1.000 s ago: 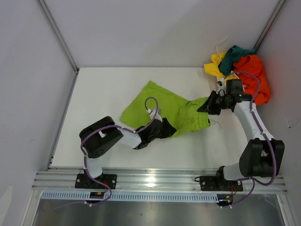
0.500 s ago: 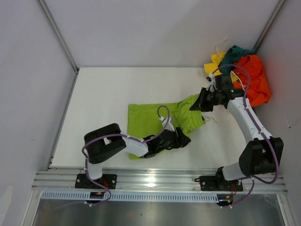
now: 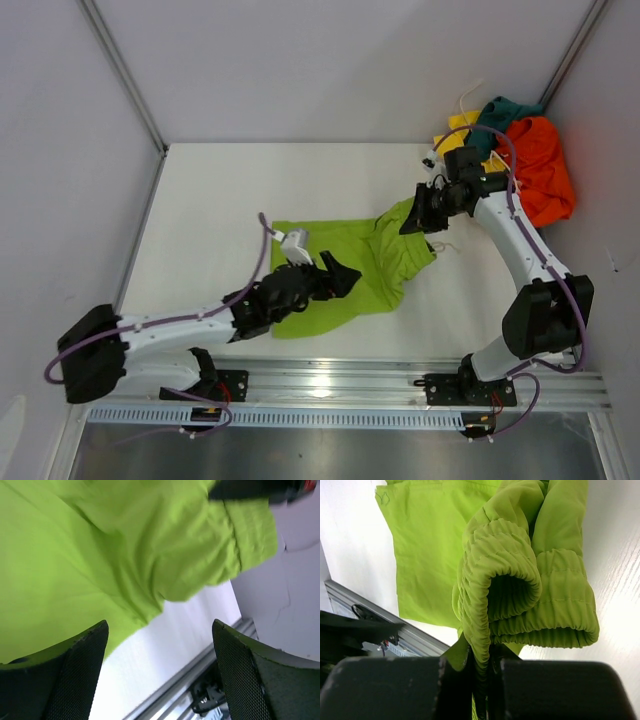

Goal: Fold and stack the shorts
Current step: Fold the shorts

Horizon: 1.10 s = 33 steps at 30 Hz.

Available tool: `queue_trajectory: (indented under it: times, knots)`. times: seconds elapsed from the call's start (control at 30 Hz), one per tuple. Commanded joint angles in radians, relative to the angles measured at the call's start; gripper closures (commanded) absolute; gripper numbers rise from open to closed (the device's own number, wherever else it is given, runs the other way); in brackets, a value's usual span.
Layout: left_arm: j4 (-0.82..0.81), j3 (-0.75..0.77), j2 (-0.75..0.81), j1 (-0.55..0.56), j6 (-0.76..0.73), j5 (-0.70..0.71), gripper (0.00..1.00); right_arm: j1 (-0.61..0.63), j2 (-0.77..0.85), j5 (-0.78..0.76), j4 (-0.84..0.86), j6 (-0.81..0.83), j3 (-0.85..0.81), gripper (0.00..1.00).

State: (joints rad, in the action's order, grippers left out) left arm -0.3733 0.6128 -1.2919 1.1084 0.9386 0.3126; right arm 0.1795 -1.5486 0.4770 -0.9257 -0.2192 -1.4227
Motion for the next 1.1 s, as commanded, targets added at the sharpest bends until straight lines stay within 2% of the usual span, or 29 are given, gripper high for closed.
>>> queue_trajectory:
  times: [0.0,0.1,0.2,0.3,0.47,0.6,0.77,0.97,1.0,1.07]
  knots:
    - [0.235,-0.088,0.227,-0.099,-0.086,0.095,0.13,0.047,0.018,-0.027,-0.041,0.014,-0.062,1.00]
    - [0.365,-0.151,0.397,-0.224,-0.096,0.080,0.12,0.087,0.019,-0.072,-0.054,-0.014,-0.074,1.00]
    - [0.470,-0.247,0.523,-0.350,-0.100,0.037,0.11,0.173,0.013,-0.184,-0.074,-0.051,-0.097,1.00]
    - [0.491,-0.283,0.560,-0.377,-0.096,0.023,0.11,0.216,0.004,-0.245,-0.087,-0.098,-0.111,1.00]
    - [0.473,-0.327,0.523,-0.422,-0.103,-0.003,0.10,0.302,-0.018,-0.371,-0.134,-0.146,-0.169,1.00]
    - [0.445,-0.364,0.517,-0.507,-0.127,-0.059,0.10,0.313,-0.030,-0.408,-0.157,-0.158,-0.199,1.00]
    - [0.488,-0.363,0.556,-0.564,-0.164,-0.041,0.11,0.304,-0.056,-0.433,-0.174,-0.149,-0.216,1.00]
    - [0.378,-0.406,0.453,-0.654,-0.178,-0.148,0.19,0.302,-0.099,-0.462,-0.193,-0.146,-0.242,1.00]
    - [0.310,-0.429,0.438,-0.671,-0.175,-0.170,0.23,0.302,-0.103,-0.475,-0.199,-0.147,-0.255,1.00]
    - [0.272,-0.439,0.405,-0.679,-0.167,-0.181,0.27,0.302,-0.111,-0.477,-0.213,-0.147,-0.266,1.00]
